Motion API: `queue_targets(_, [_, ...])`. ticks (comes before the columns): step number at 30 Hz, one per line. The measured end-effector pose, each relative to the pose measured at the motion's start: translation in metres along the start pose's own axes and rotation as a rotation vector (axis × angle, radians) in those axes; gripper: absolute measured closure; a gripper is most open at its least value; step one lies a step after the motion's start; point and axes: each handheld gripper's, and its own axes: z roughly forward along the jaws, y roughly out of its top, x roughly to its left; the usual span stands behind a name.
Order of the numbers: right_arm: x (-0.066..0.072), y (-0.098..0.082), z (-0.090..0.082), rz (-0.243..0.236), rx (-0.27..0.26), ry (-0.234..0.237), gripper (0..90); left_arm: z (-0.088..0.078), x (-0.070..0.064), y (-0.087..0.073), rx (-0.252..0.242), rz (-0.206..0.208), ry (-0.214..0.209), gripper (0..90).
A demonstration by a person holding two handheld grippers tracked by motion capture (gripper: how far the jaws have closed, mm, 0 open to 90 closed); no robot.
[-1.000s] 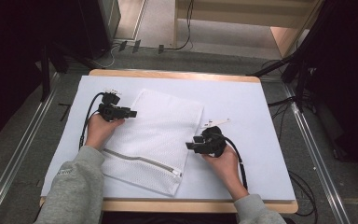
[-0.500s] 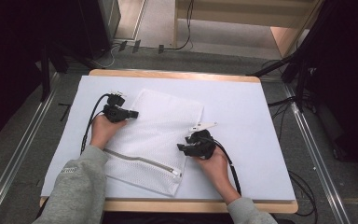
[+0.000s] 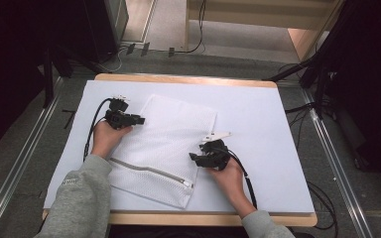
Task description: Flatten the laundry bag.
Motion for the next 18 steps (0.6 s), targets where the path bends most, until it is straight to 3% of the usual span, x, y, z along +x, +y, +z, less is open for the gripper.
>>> queue_targets(2, [0.008,-0.001,0.004,-0.039,-0.008,-0.021,48.6,0.002,-0.003,0.000,0.001,0.004,-0.005,69.0])
queue_targets(4, [0.010,-0.001,0.004,-0.059,-0.006,-0.038,48.7,0.000,-0.005,0.001,0.015,0.026,0.027,70.1])
queue_targets(5, [0.010,0.000,0.002,-0.046,0.002,-0.045,50.7,-0.002,-0.005,0.001,0.025,0.033,0.042,66.2])
queue_targets(7, [0.007,0.000,0.000,-0.032,0.003,-0.051,50.4,-0.007,0.000,0.001,0.023,0.002,0.049,64.2])
queue_targets(9, [-0.003,-0.001,-0.005,-0.001,0.000,-0.056,47.9,-0.012,0.004,0.000,0.020,-0.012,0.075,58.3])
queue_targets(12, [-0.008,-0.003,-0.006,0.024,0.011,-0.068,46.8,-0.011,0.007,-0.003,0.017,-0.022,0.072,56.5])
queue_targets(15, [-0.010,-0.004,-0.005,0.039,0.000,-0.064,45.8,-0.008,0.004,-0.003,0.014,-0.015,0.055,59.3])
queue_targets(18, [-0.004,-0.003,-0.001,0.015,-0.010,-0.080,46.0,-0.005,-0.003,-0.003,0.020,0.027,0.096,66.9])
